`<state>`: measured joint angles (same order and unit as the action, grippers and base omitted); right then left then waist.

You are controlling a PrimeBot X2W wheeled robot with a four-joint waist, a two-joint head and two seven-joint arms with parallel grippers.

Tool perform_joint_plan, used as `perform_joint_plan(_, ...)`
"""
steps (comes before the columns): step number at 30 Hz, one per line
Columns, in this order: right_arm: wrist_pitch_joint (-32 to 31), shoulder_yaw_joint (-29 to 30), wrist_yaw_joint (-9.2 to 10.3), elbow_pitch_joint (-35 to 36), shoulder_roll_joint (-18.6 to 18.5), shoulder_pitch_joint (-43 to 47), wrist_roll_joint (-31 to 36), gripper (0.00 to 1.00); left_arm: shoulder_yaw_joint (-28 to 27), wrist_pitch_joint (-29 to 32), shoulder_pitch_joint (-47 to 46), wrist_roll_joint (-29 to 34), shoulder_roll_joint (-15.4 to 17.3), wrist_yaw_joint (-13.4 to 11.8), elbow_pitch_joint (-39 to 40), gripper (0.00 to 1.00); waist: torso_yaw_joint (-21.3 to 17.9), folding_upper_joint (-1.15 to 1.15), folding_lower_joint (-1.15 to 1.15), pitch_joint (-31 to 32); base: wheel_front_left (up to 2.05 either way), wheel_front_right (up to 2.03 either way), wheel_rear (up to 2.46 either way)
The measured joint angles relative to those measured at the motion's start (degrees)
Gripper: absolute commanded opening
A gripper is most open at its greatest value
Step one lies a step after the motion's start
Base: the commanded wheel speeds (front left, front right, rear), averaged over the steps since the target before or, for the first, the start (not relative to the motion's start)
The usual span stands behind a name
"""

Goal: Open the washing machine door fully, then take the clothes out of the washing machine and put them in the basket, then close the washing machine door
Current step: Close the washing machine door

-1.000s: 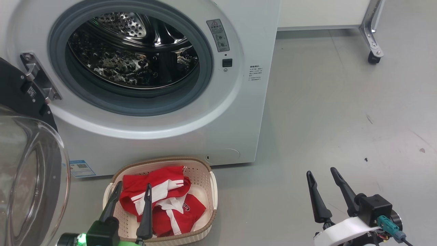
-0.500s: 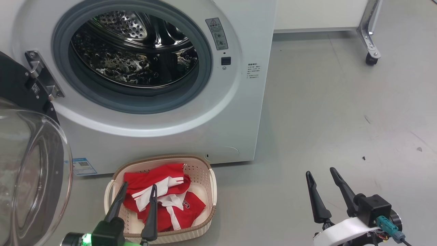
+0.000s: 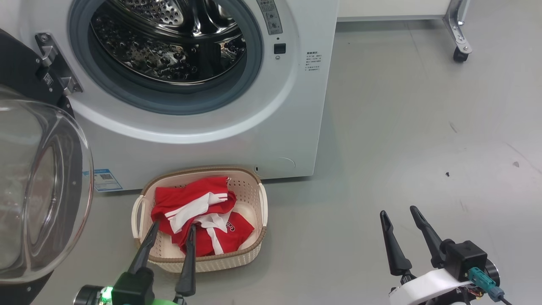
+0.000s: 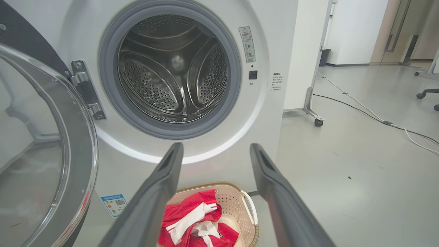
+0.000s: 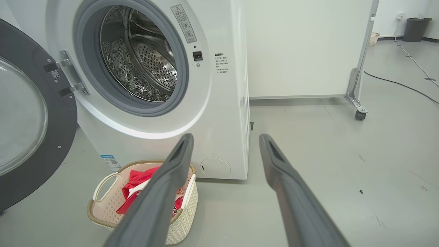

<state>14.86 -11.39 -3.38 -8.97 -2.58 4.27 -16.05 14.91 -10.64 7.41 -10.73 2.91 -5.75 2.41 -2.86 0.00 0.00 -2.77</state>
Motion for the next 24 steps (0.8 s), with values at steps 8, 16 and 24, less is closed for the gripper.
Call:
perform_joint_plan(8,0.0,0.3,0.01,0.0,0.0,0.0,0.0,1.00,-0.3,0.1,0.0,0.2,0.1,0.0,0.3,1.00,0.1,0.00,0.00,-0.5,-0.60,0.60,0.00)
perform_joint_plan(16,0.0,0.5,0.09,0.0,0.0,0.0,0.0,1.00,-0.5,0.5,0.0,0.2,0.1,0.0,0.5,1.00,0.2,0.00,0.00,-0.5,-0.29,0.29,0.00)
perform_joint_plan(24,0.0,0.6,0.09,-0.1,0.0,0.0,0.0,1.00,-0.6,0.6,0.0,0.4,0.1,0.0,0.5,1.00,0.4,0.00,0.00,-0.2,-0.02,0.02,0.00)
